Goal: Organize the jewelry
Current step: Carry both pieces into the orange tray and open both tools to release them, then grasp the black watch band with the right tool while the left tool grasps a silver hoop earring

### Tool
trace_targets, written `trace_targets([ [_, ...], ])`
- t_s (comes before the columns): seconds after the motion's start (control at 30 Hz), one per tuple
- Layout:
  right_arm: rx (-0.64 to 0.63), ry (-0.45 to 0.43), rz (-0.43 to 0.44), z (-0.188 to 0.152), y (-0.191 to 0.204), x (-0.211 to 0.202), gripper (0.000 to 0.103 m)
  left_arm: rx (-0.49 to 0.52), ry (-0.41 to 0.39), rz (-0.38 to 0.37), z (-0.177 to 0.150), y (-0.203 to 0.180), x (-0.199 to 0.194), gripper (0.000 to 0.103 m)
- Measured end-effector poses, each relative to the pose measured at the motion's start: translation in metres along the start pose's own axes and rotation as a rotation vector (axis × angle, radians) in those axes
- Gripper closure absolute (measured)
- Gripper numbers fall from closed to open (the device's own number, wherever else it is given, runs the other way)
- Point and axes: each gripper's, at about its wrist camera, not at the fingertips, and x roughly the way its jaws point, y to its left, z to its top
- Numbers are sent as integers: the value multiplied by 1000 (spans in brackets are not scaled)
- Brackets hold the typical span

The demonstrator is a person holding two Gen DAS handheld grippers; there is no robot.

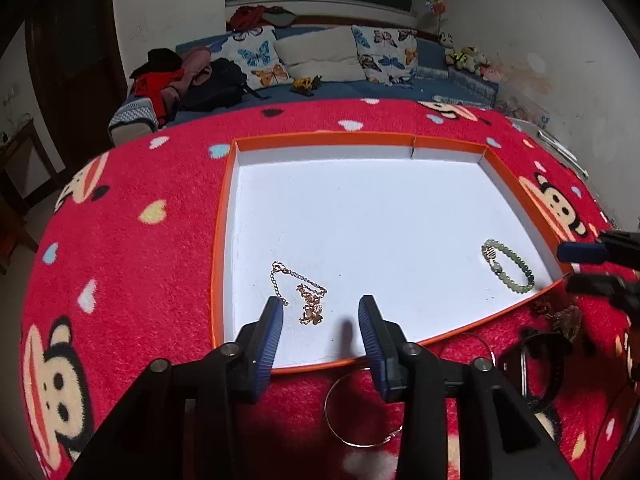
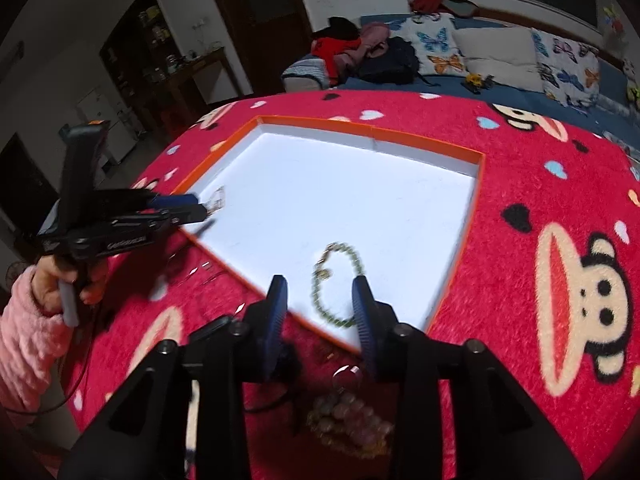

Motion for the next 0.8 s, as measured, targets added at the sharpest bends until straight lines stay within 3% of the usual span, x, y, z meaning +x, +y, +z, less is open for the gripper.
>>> trace_targets([
  [0.03,-19,2,19,-3,6,-3,47,0,-3,2,-1,-1,-3,60],
  [0.1,-66,8,39,-8,16,-7,40,0,-11,3,-1,-1,-9,60],
  [0.2,-156,40,88,-17,35,-6,34,-4,-26,1,-4,-3,-20,60],
  [0.33,-295,73,91,-22,57,5,26,16,-32,-7,-14,-8,-36,60],
  [0.7,-393,148,78,-18,59,39,26,120,-30,-88,-46,-38,-66,60],
  [0.8,-407,170,65,-22,60,41,40,153,-21,-128,-51,-50,-66,60],
])
